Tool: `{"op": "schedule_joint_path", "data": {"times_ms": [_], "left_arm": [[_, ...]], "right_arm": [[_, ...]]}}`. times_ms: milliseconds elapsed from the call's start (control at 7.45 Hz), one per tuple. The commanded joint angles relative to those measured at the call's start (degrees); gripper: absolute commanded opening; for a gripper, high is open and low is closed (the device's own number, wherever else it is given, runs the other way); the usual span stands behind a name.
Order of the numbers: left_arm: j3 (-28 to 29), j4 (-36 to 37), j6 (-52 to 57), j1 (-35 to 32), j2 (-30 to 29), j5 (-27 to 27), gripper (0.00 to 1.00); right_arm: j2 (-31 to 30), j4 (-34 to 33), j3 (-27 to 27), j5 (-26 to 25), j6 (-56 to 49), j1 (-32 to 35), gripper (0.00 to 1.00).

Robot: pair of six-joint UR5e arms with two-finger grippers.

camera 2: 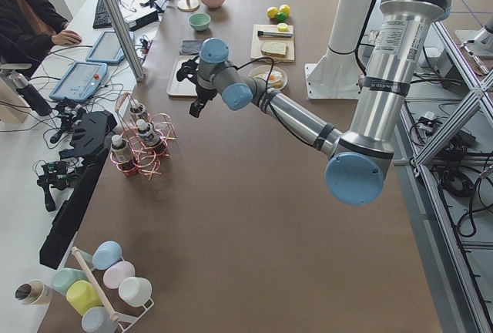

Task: Make sandwich and place on tray
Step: 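Move the right gripper toward the board's bread slice while the left arm moves in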

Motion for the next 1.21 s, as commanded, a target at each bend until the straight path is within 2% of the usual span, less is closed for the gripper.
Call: {"op": "schedule_joint_path", "data": {"times_ms": [0,134,268,403,537,805,1074], "left_arm": [[1.04,-6.02,-18.11,5.67,-1.25,0.66,0.98],[1.12,-9.09,-26.28,7.08,-1.16,1.27,0.98],[1.21,-10.86,-30.28,8.31,-1.25,1.45,0.98],[0.69,-11.31,-33.19,9.54,-1.16,3.89,0.98],[0.08,-14.01,-35.31,12.60,-0.82,8.00,0.98],[-0.89,-14.57,-36.03,15.52,-0.99,8.30,0.98],[-1.25,-16.58,-43.12,18.67,-1.25,13.55,0.98]], "right_arm": [[0.38,6.82,-0.16,0.10,14.23,-2.05,1.00],[-0.06,10.71,-0.42,0.71,17.13,-2.93,1.00],[-0.07,12.14,-0.42,1.07,18.64,-5.37,1.00],[-0.07,13.63,0.10,0.98,21.70,-7.83,1.00],[-0.59,18.52,0.28,0.46,28.95,-11.16,1.00],[-2.43,29.94,0.19,-2.08,43.81,-19.24,1.00],[-2.53,38.14,0.10,-5.77,55.96,-25.58,0.98]]}}
